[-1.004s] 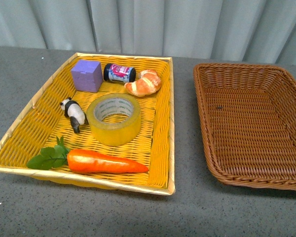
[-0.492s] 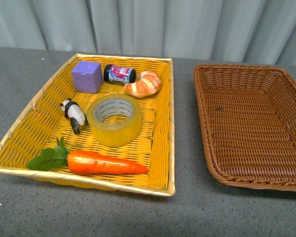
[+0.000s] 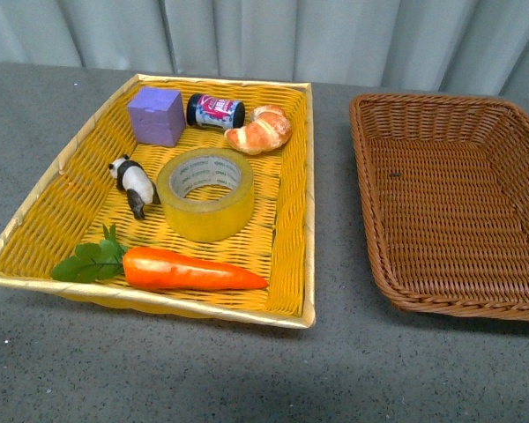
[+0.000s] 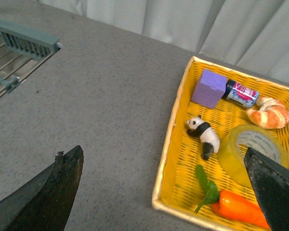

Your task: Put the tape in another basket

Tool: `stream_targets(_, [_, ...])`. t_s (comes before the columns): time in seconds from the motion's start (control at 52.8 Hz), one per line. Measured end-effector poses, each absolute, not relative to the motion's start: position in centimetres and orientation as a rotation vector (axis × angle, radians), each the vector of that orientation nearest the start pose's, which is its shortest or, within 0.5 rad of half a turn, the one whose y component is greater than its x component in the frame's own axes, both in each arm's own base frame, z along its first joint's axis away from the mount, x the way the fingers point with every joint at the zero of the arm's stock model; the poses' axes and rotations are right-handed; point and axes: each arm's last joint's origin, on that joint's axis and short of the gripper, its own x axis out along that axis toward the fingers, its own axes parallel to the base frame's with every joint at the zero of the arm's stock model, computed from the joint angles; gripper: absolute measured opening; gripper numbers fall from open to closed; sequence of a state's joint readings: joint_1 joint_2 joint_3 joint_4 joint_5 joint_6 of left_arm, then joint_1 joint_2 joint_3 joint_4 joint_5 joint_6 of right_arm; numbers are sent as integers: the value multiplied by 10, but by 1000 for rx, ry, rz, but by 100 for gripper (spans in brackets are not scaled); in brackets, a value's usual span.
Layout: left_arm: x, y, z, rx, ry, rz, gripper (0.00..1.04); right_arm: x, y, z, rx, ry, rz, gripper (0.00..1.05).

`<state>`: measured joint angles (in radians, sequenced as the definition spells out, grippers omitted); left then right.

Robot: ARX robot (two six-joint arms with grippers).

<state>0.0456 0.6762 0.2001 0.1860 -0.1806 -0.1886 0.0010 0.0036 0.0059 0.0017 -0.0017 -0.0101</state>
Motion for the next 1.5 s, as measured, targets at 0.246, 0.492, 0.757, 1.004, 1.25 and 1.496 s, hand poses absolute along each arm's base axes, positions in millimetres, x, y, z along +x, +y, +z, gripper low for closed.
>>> stream_targets(0.246, [227,14,184,-175,358,157,98,98,0,165,-10,-4,3,96])
stream_targets(0.492, [297,0,161,-162,509,38,98,98,0,165,-10,-4,2,96])
stream_targets(0.757, [353,-23,132,-107,636,-43,98,98,0,165,-10,-4,3,96])
stream_targets(1.004, [376,-41,111,-77,742,-114,98,98,0,165,-10,-4,2,96])
stream_targets(1.25, [383,-57,101,-51,790,-181,98,98,0,165,-10,-4,2,96])
stream_targets(1.496, [383,-70,93,46,806,-234,98,98,0,165,-10,-4,3,96])
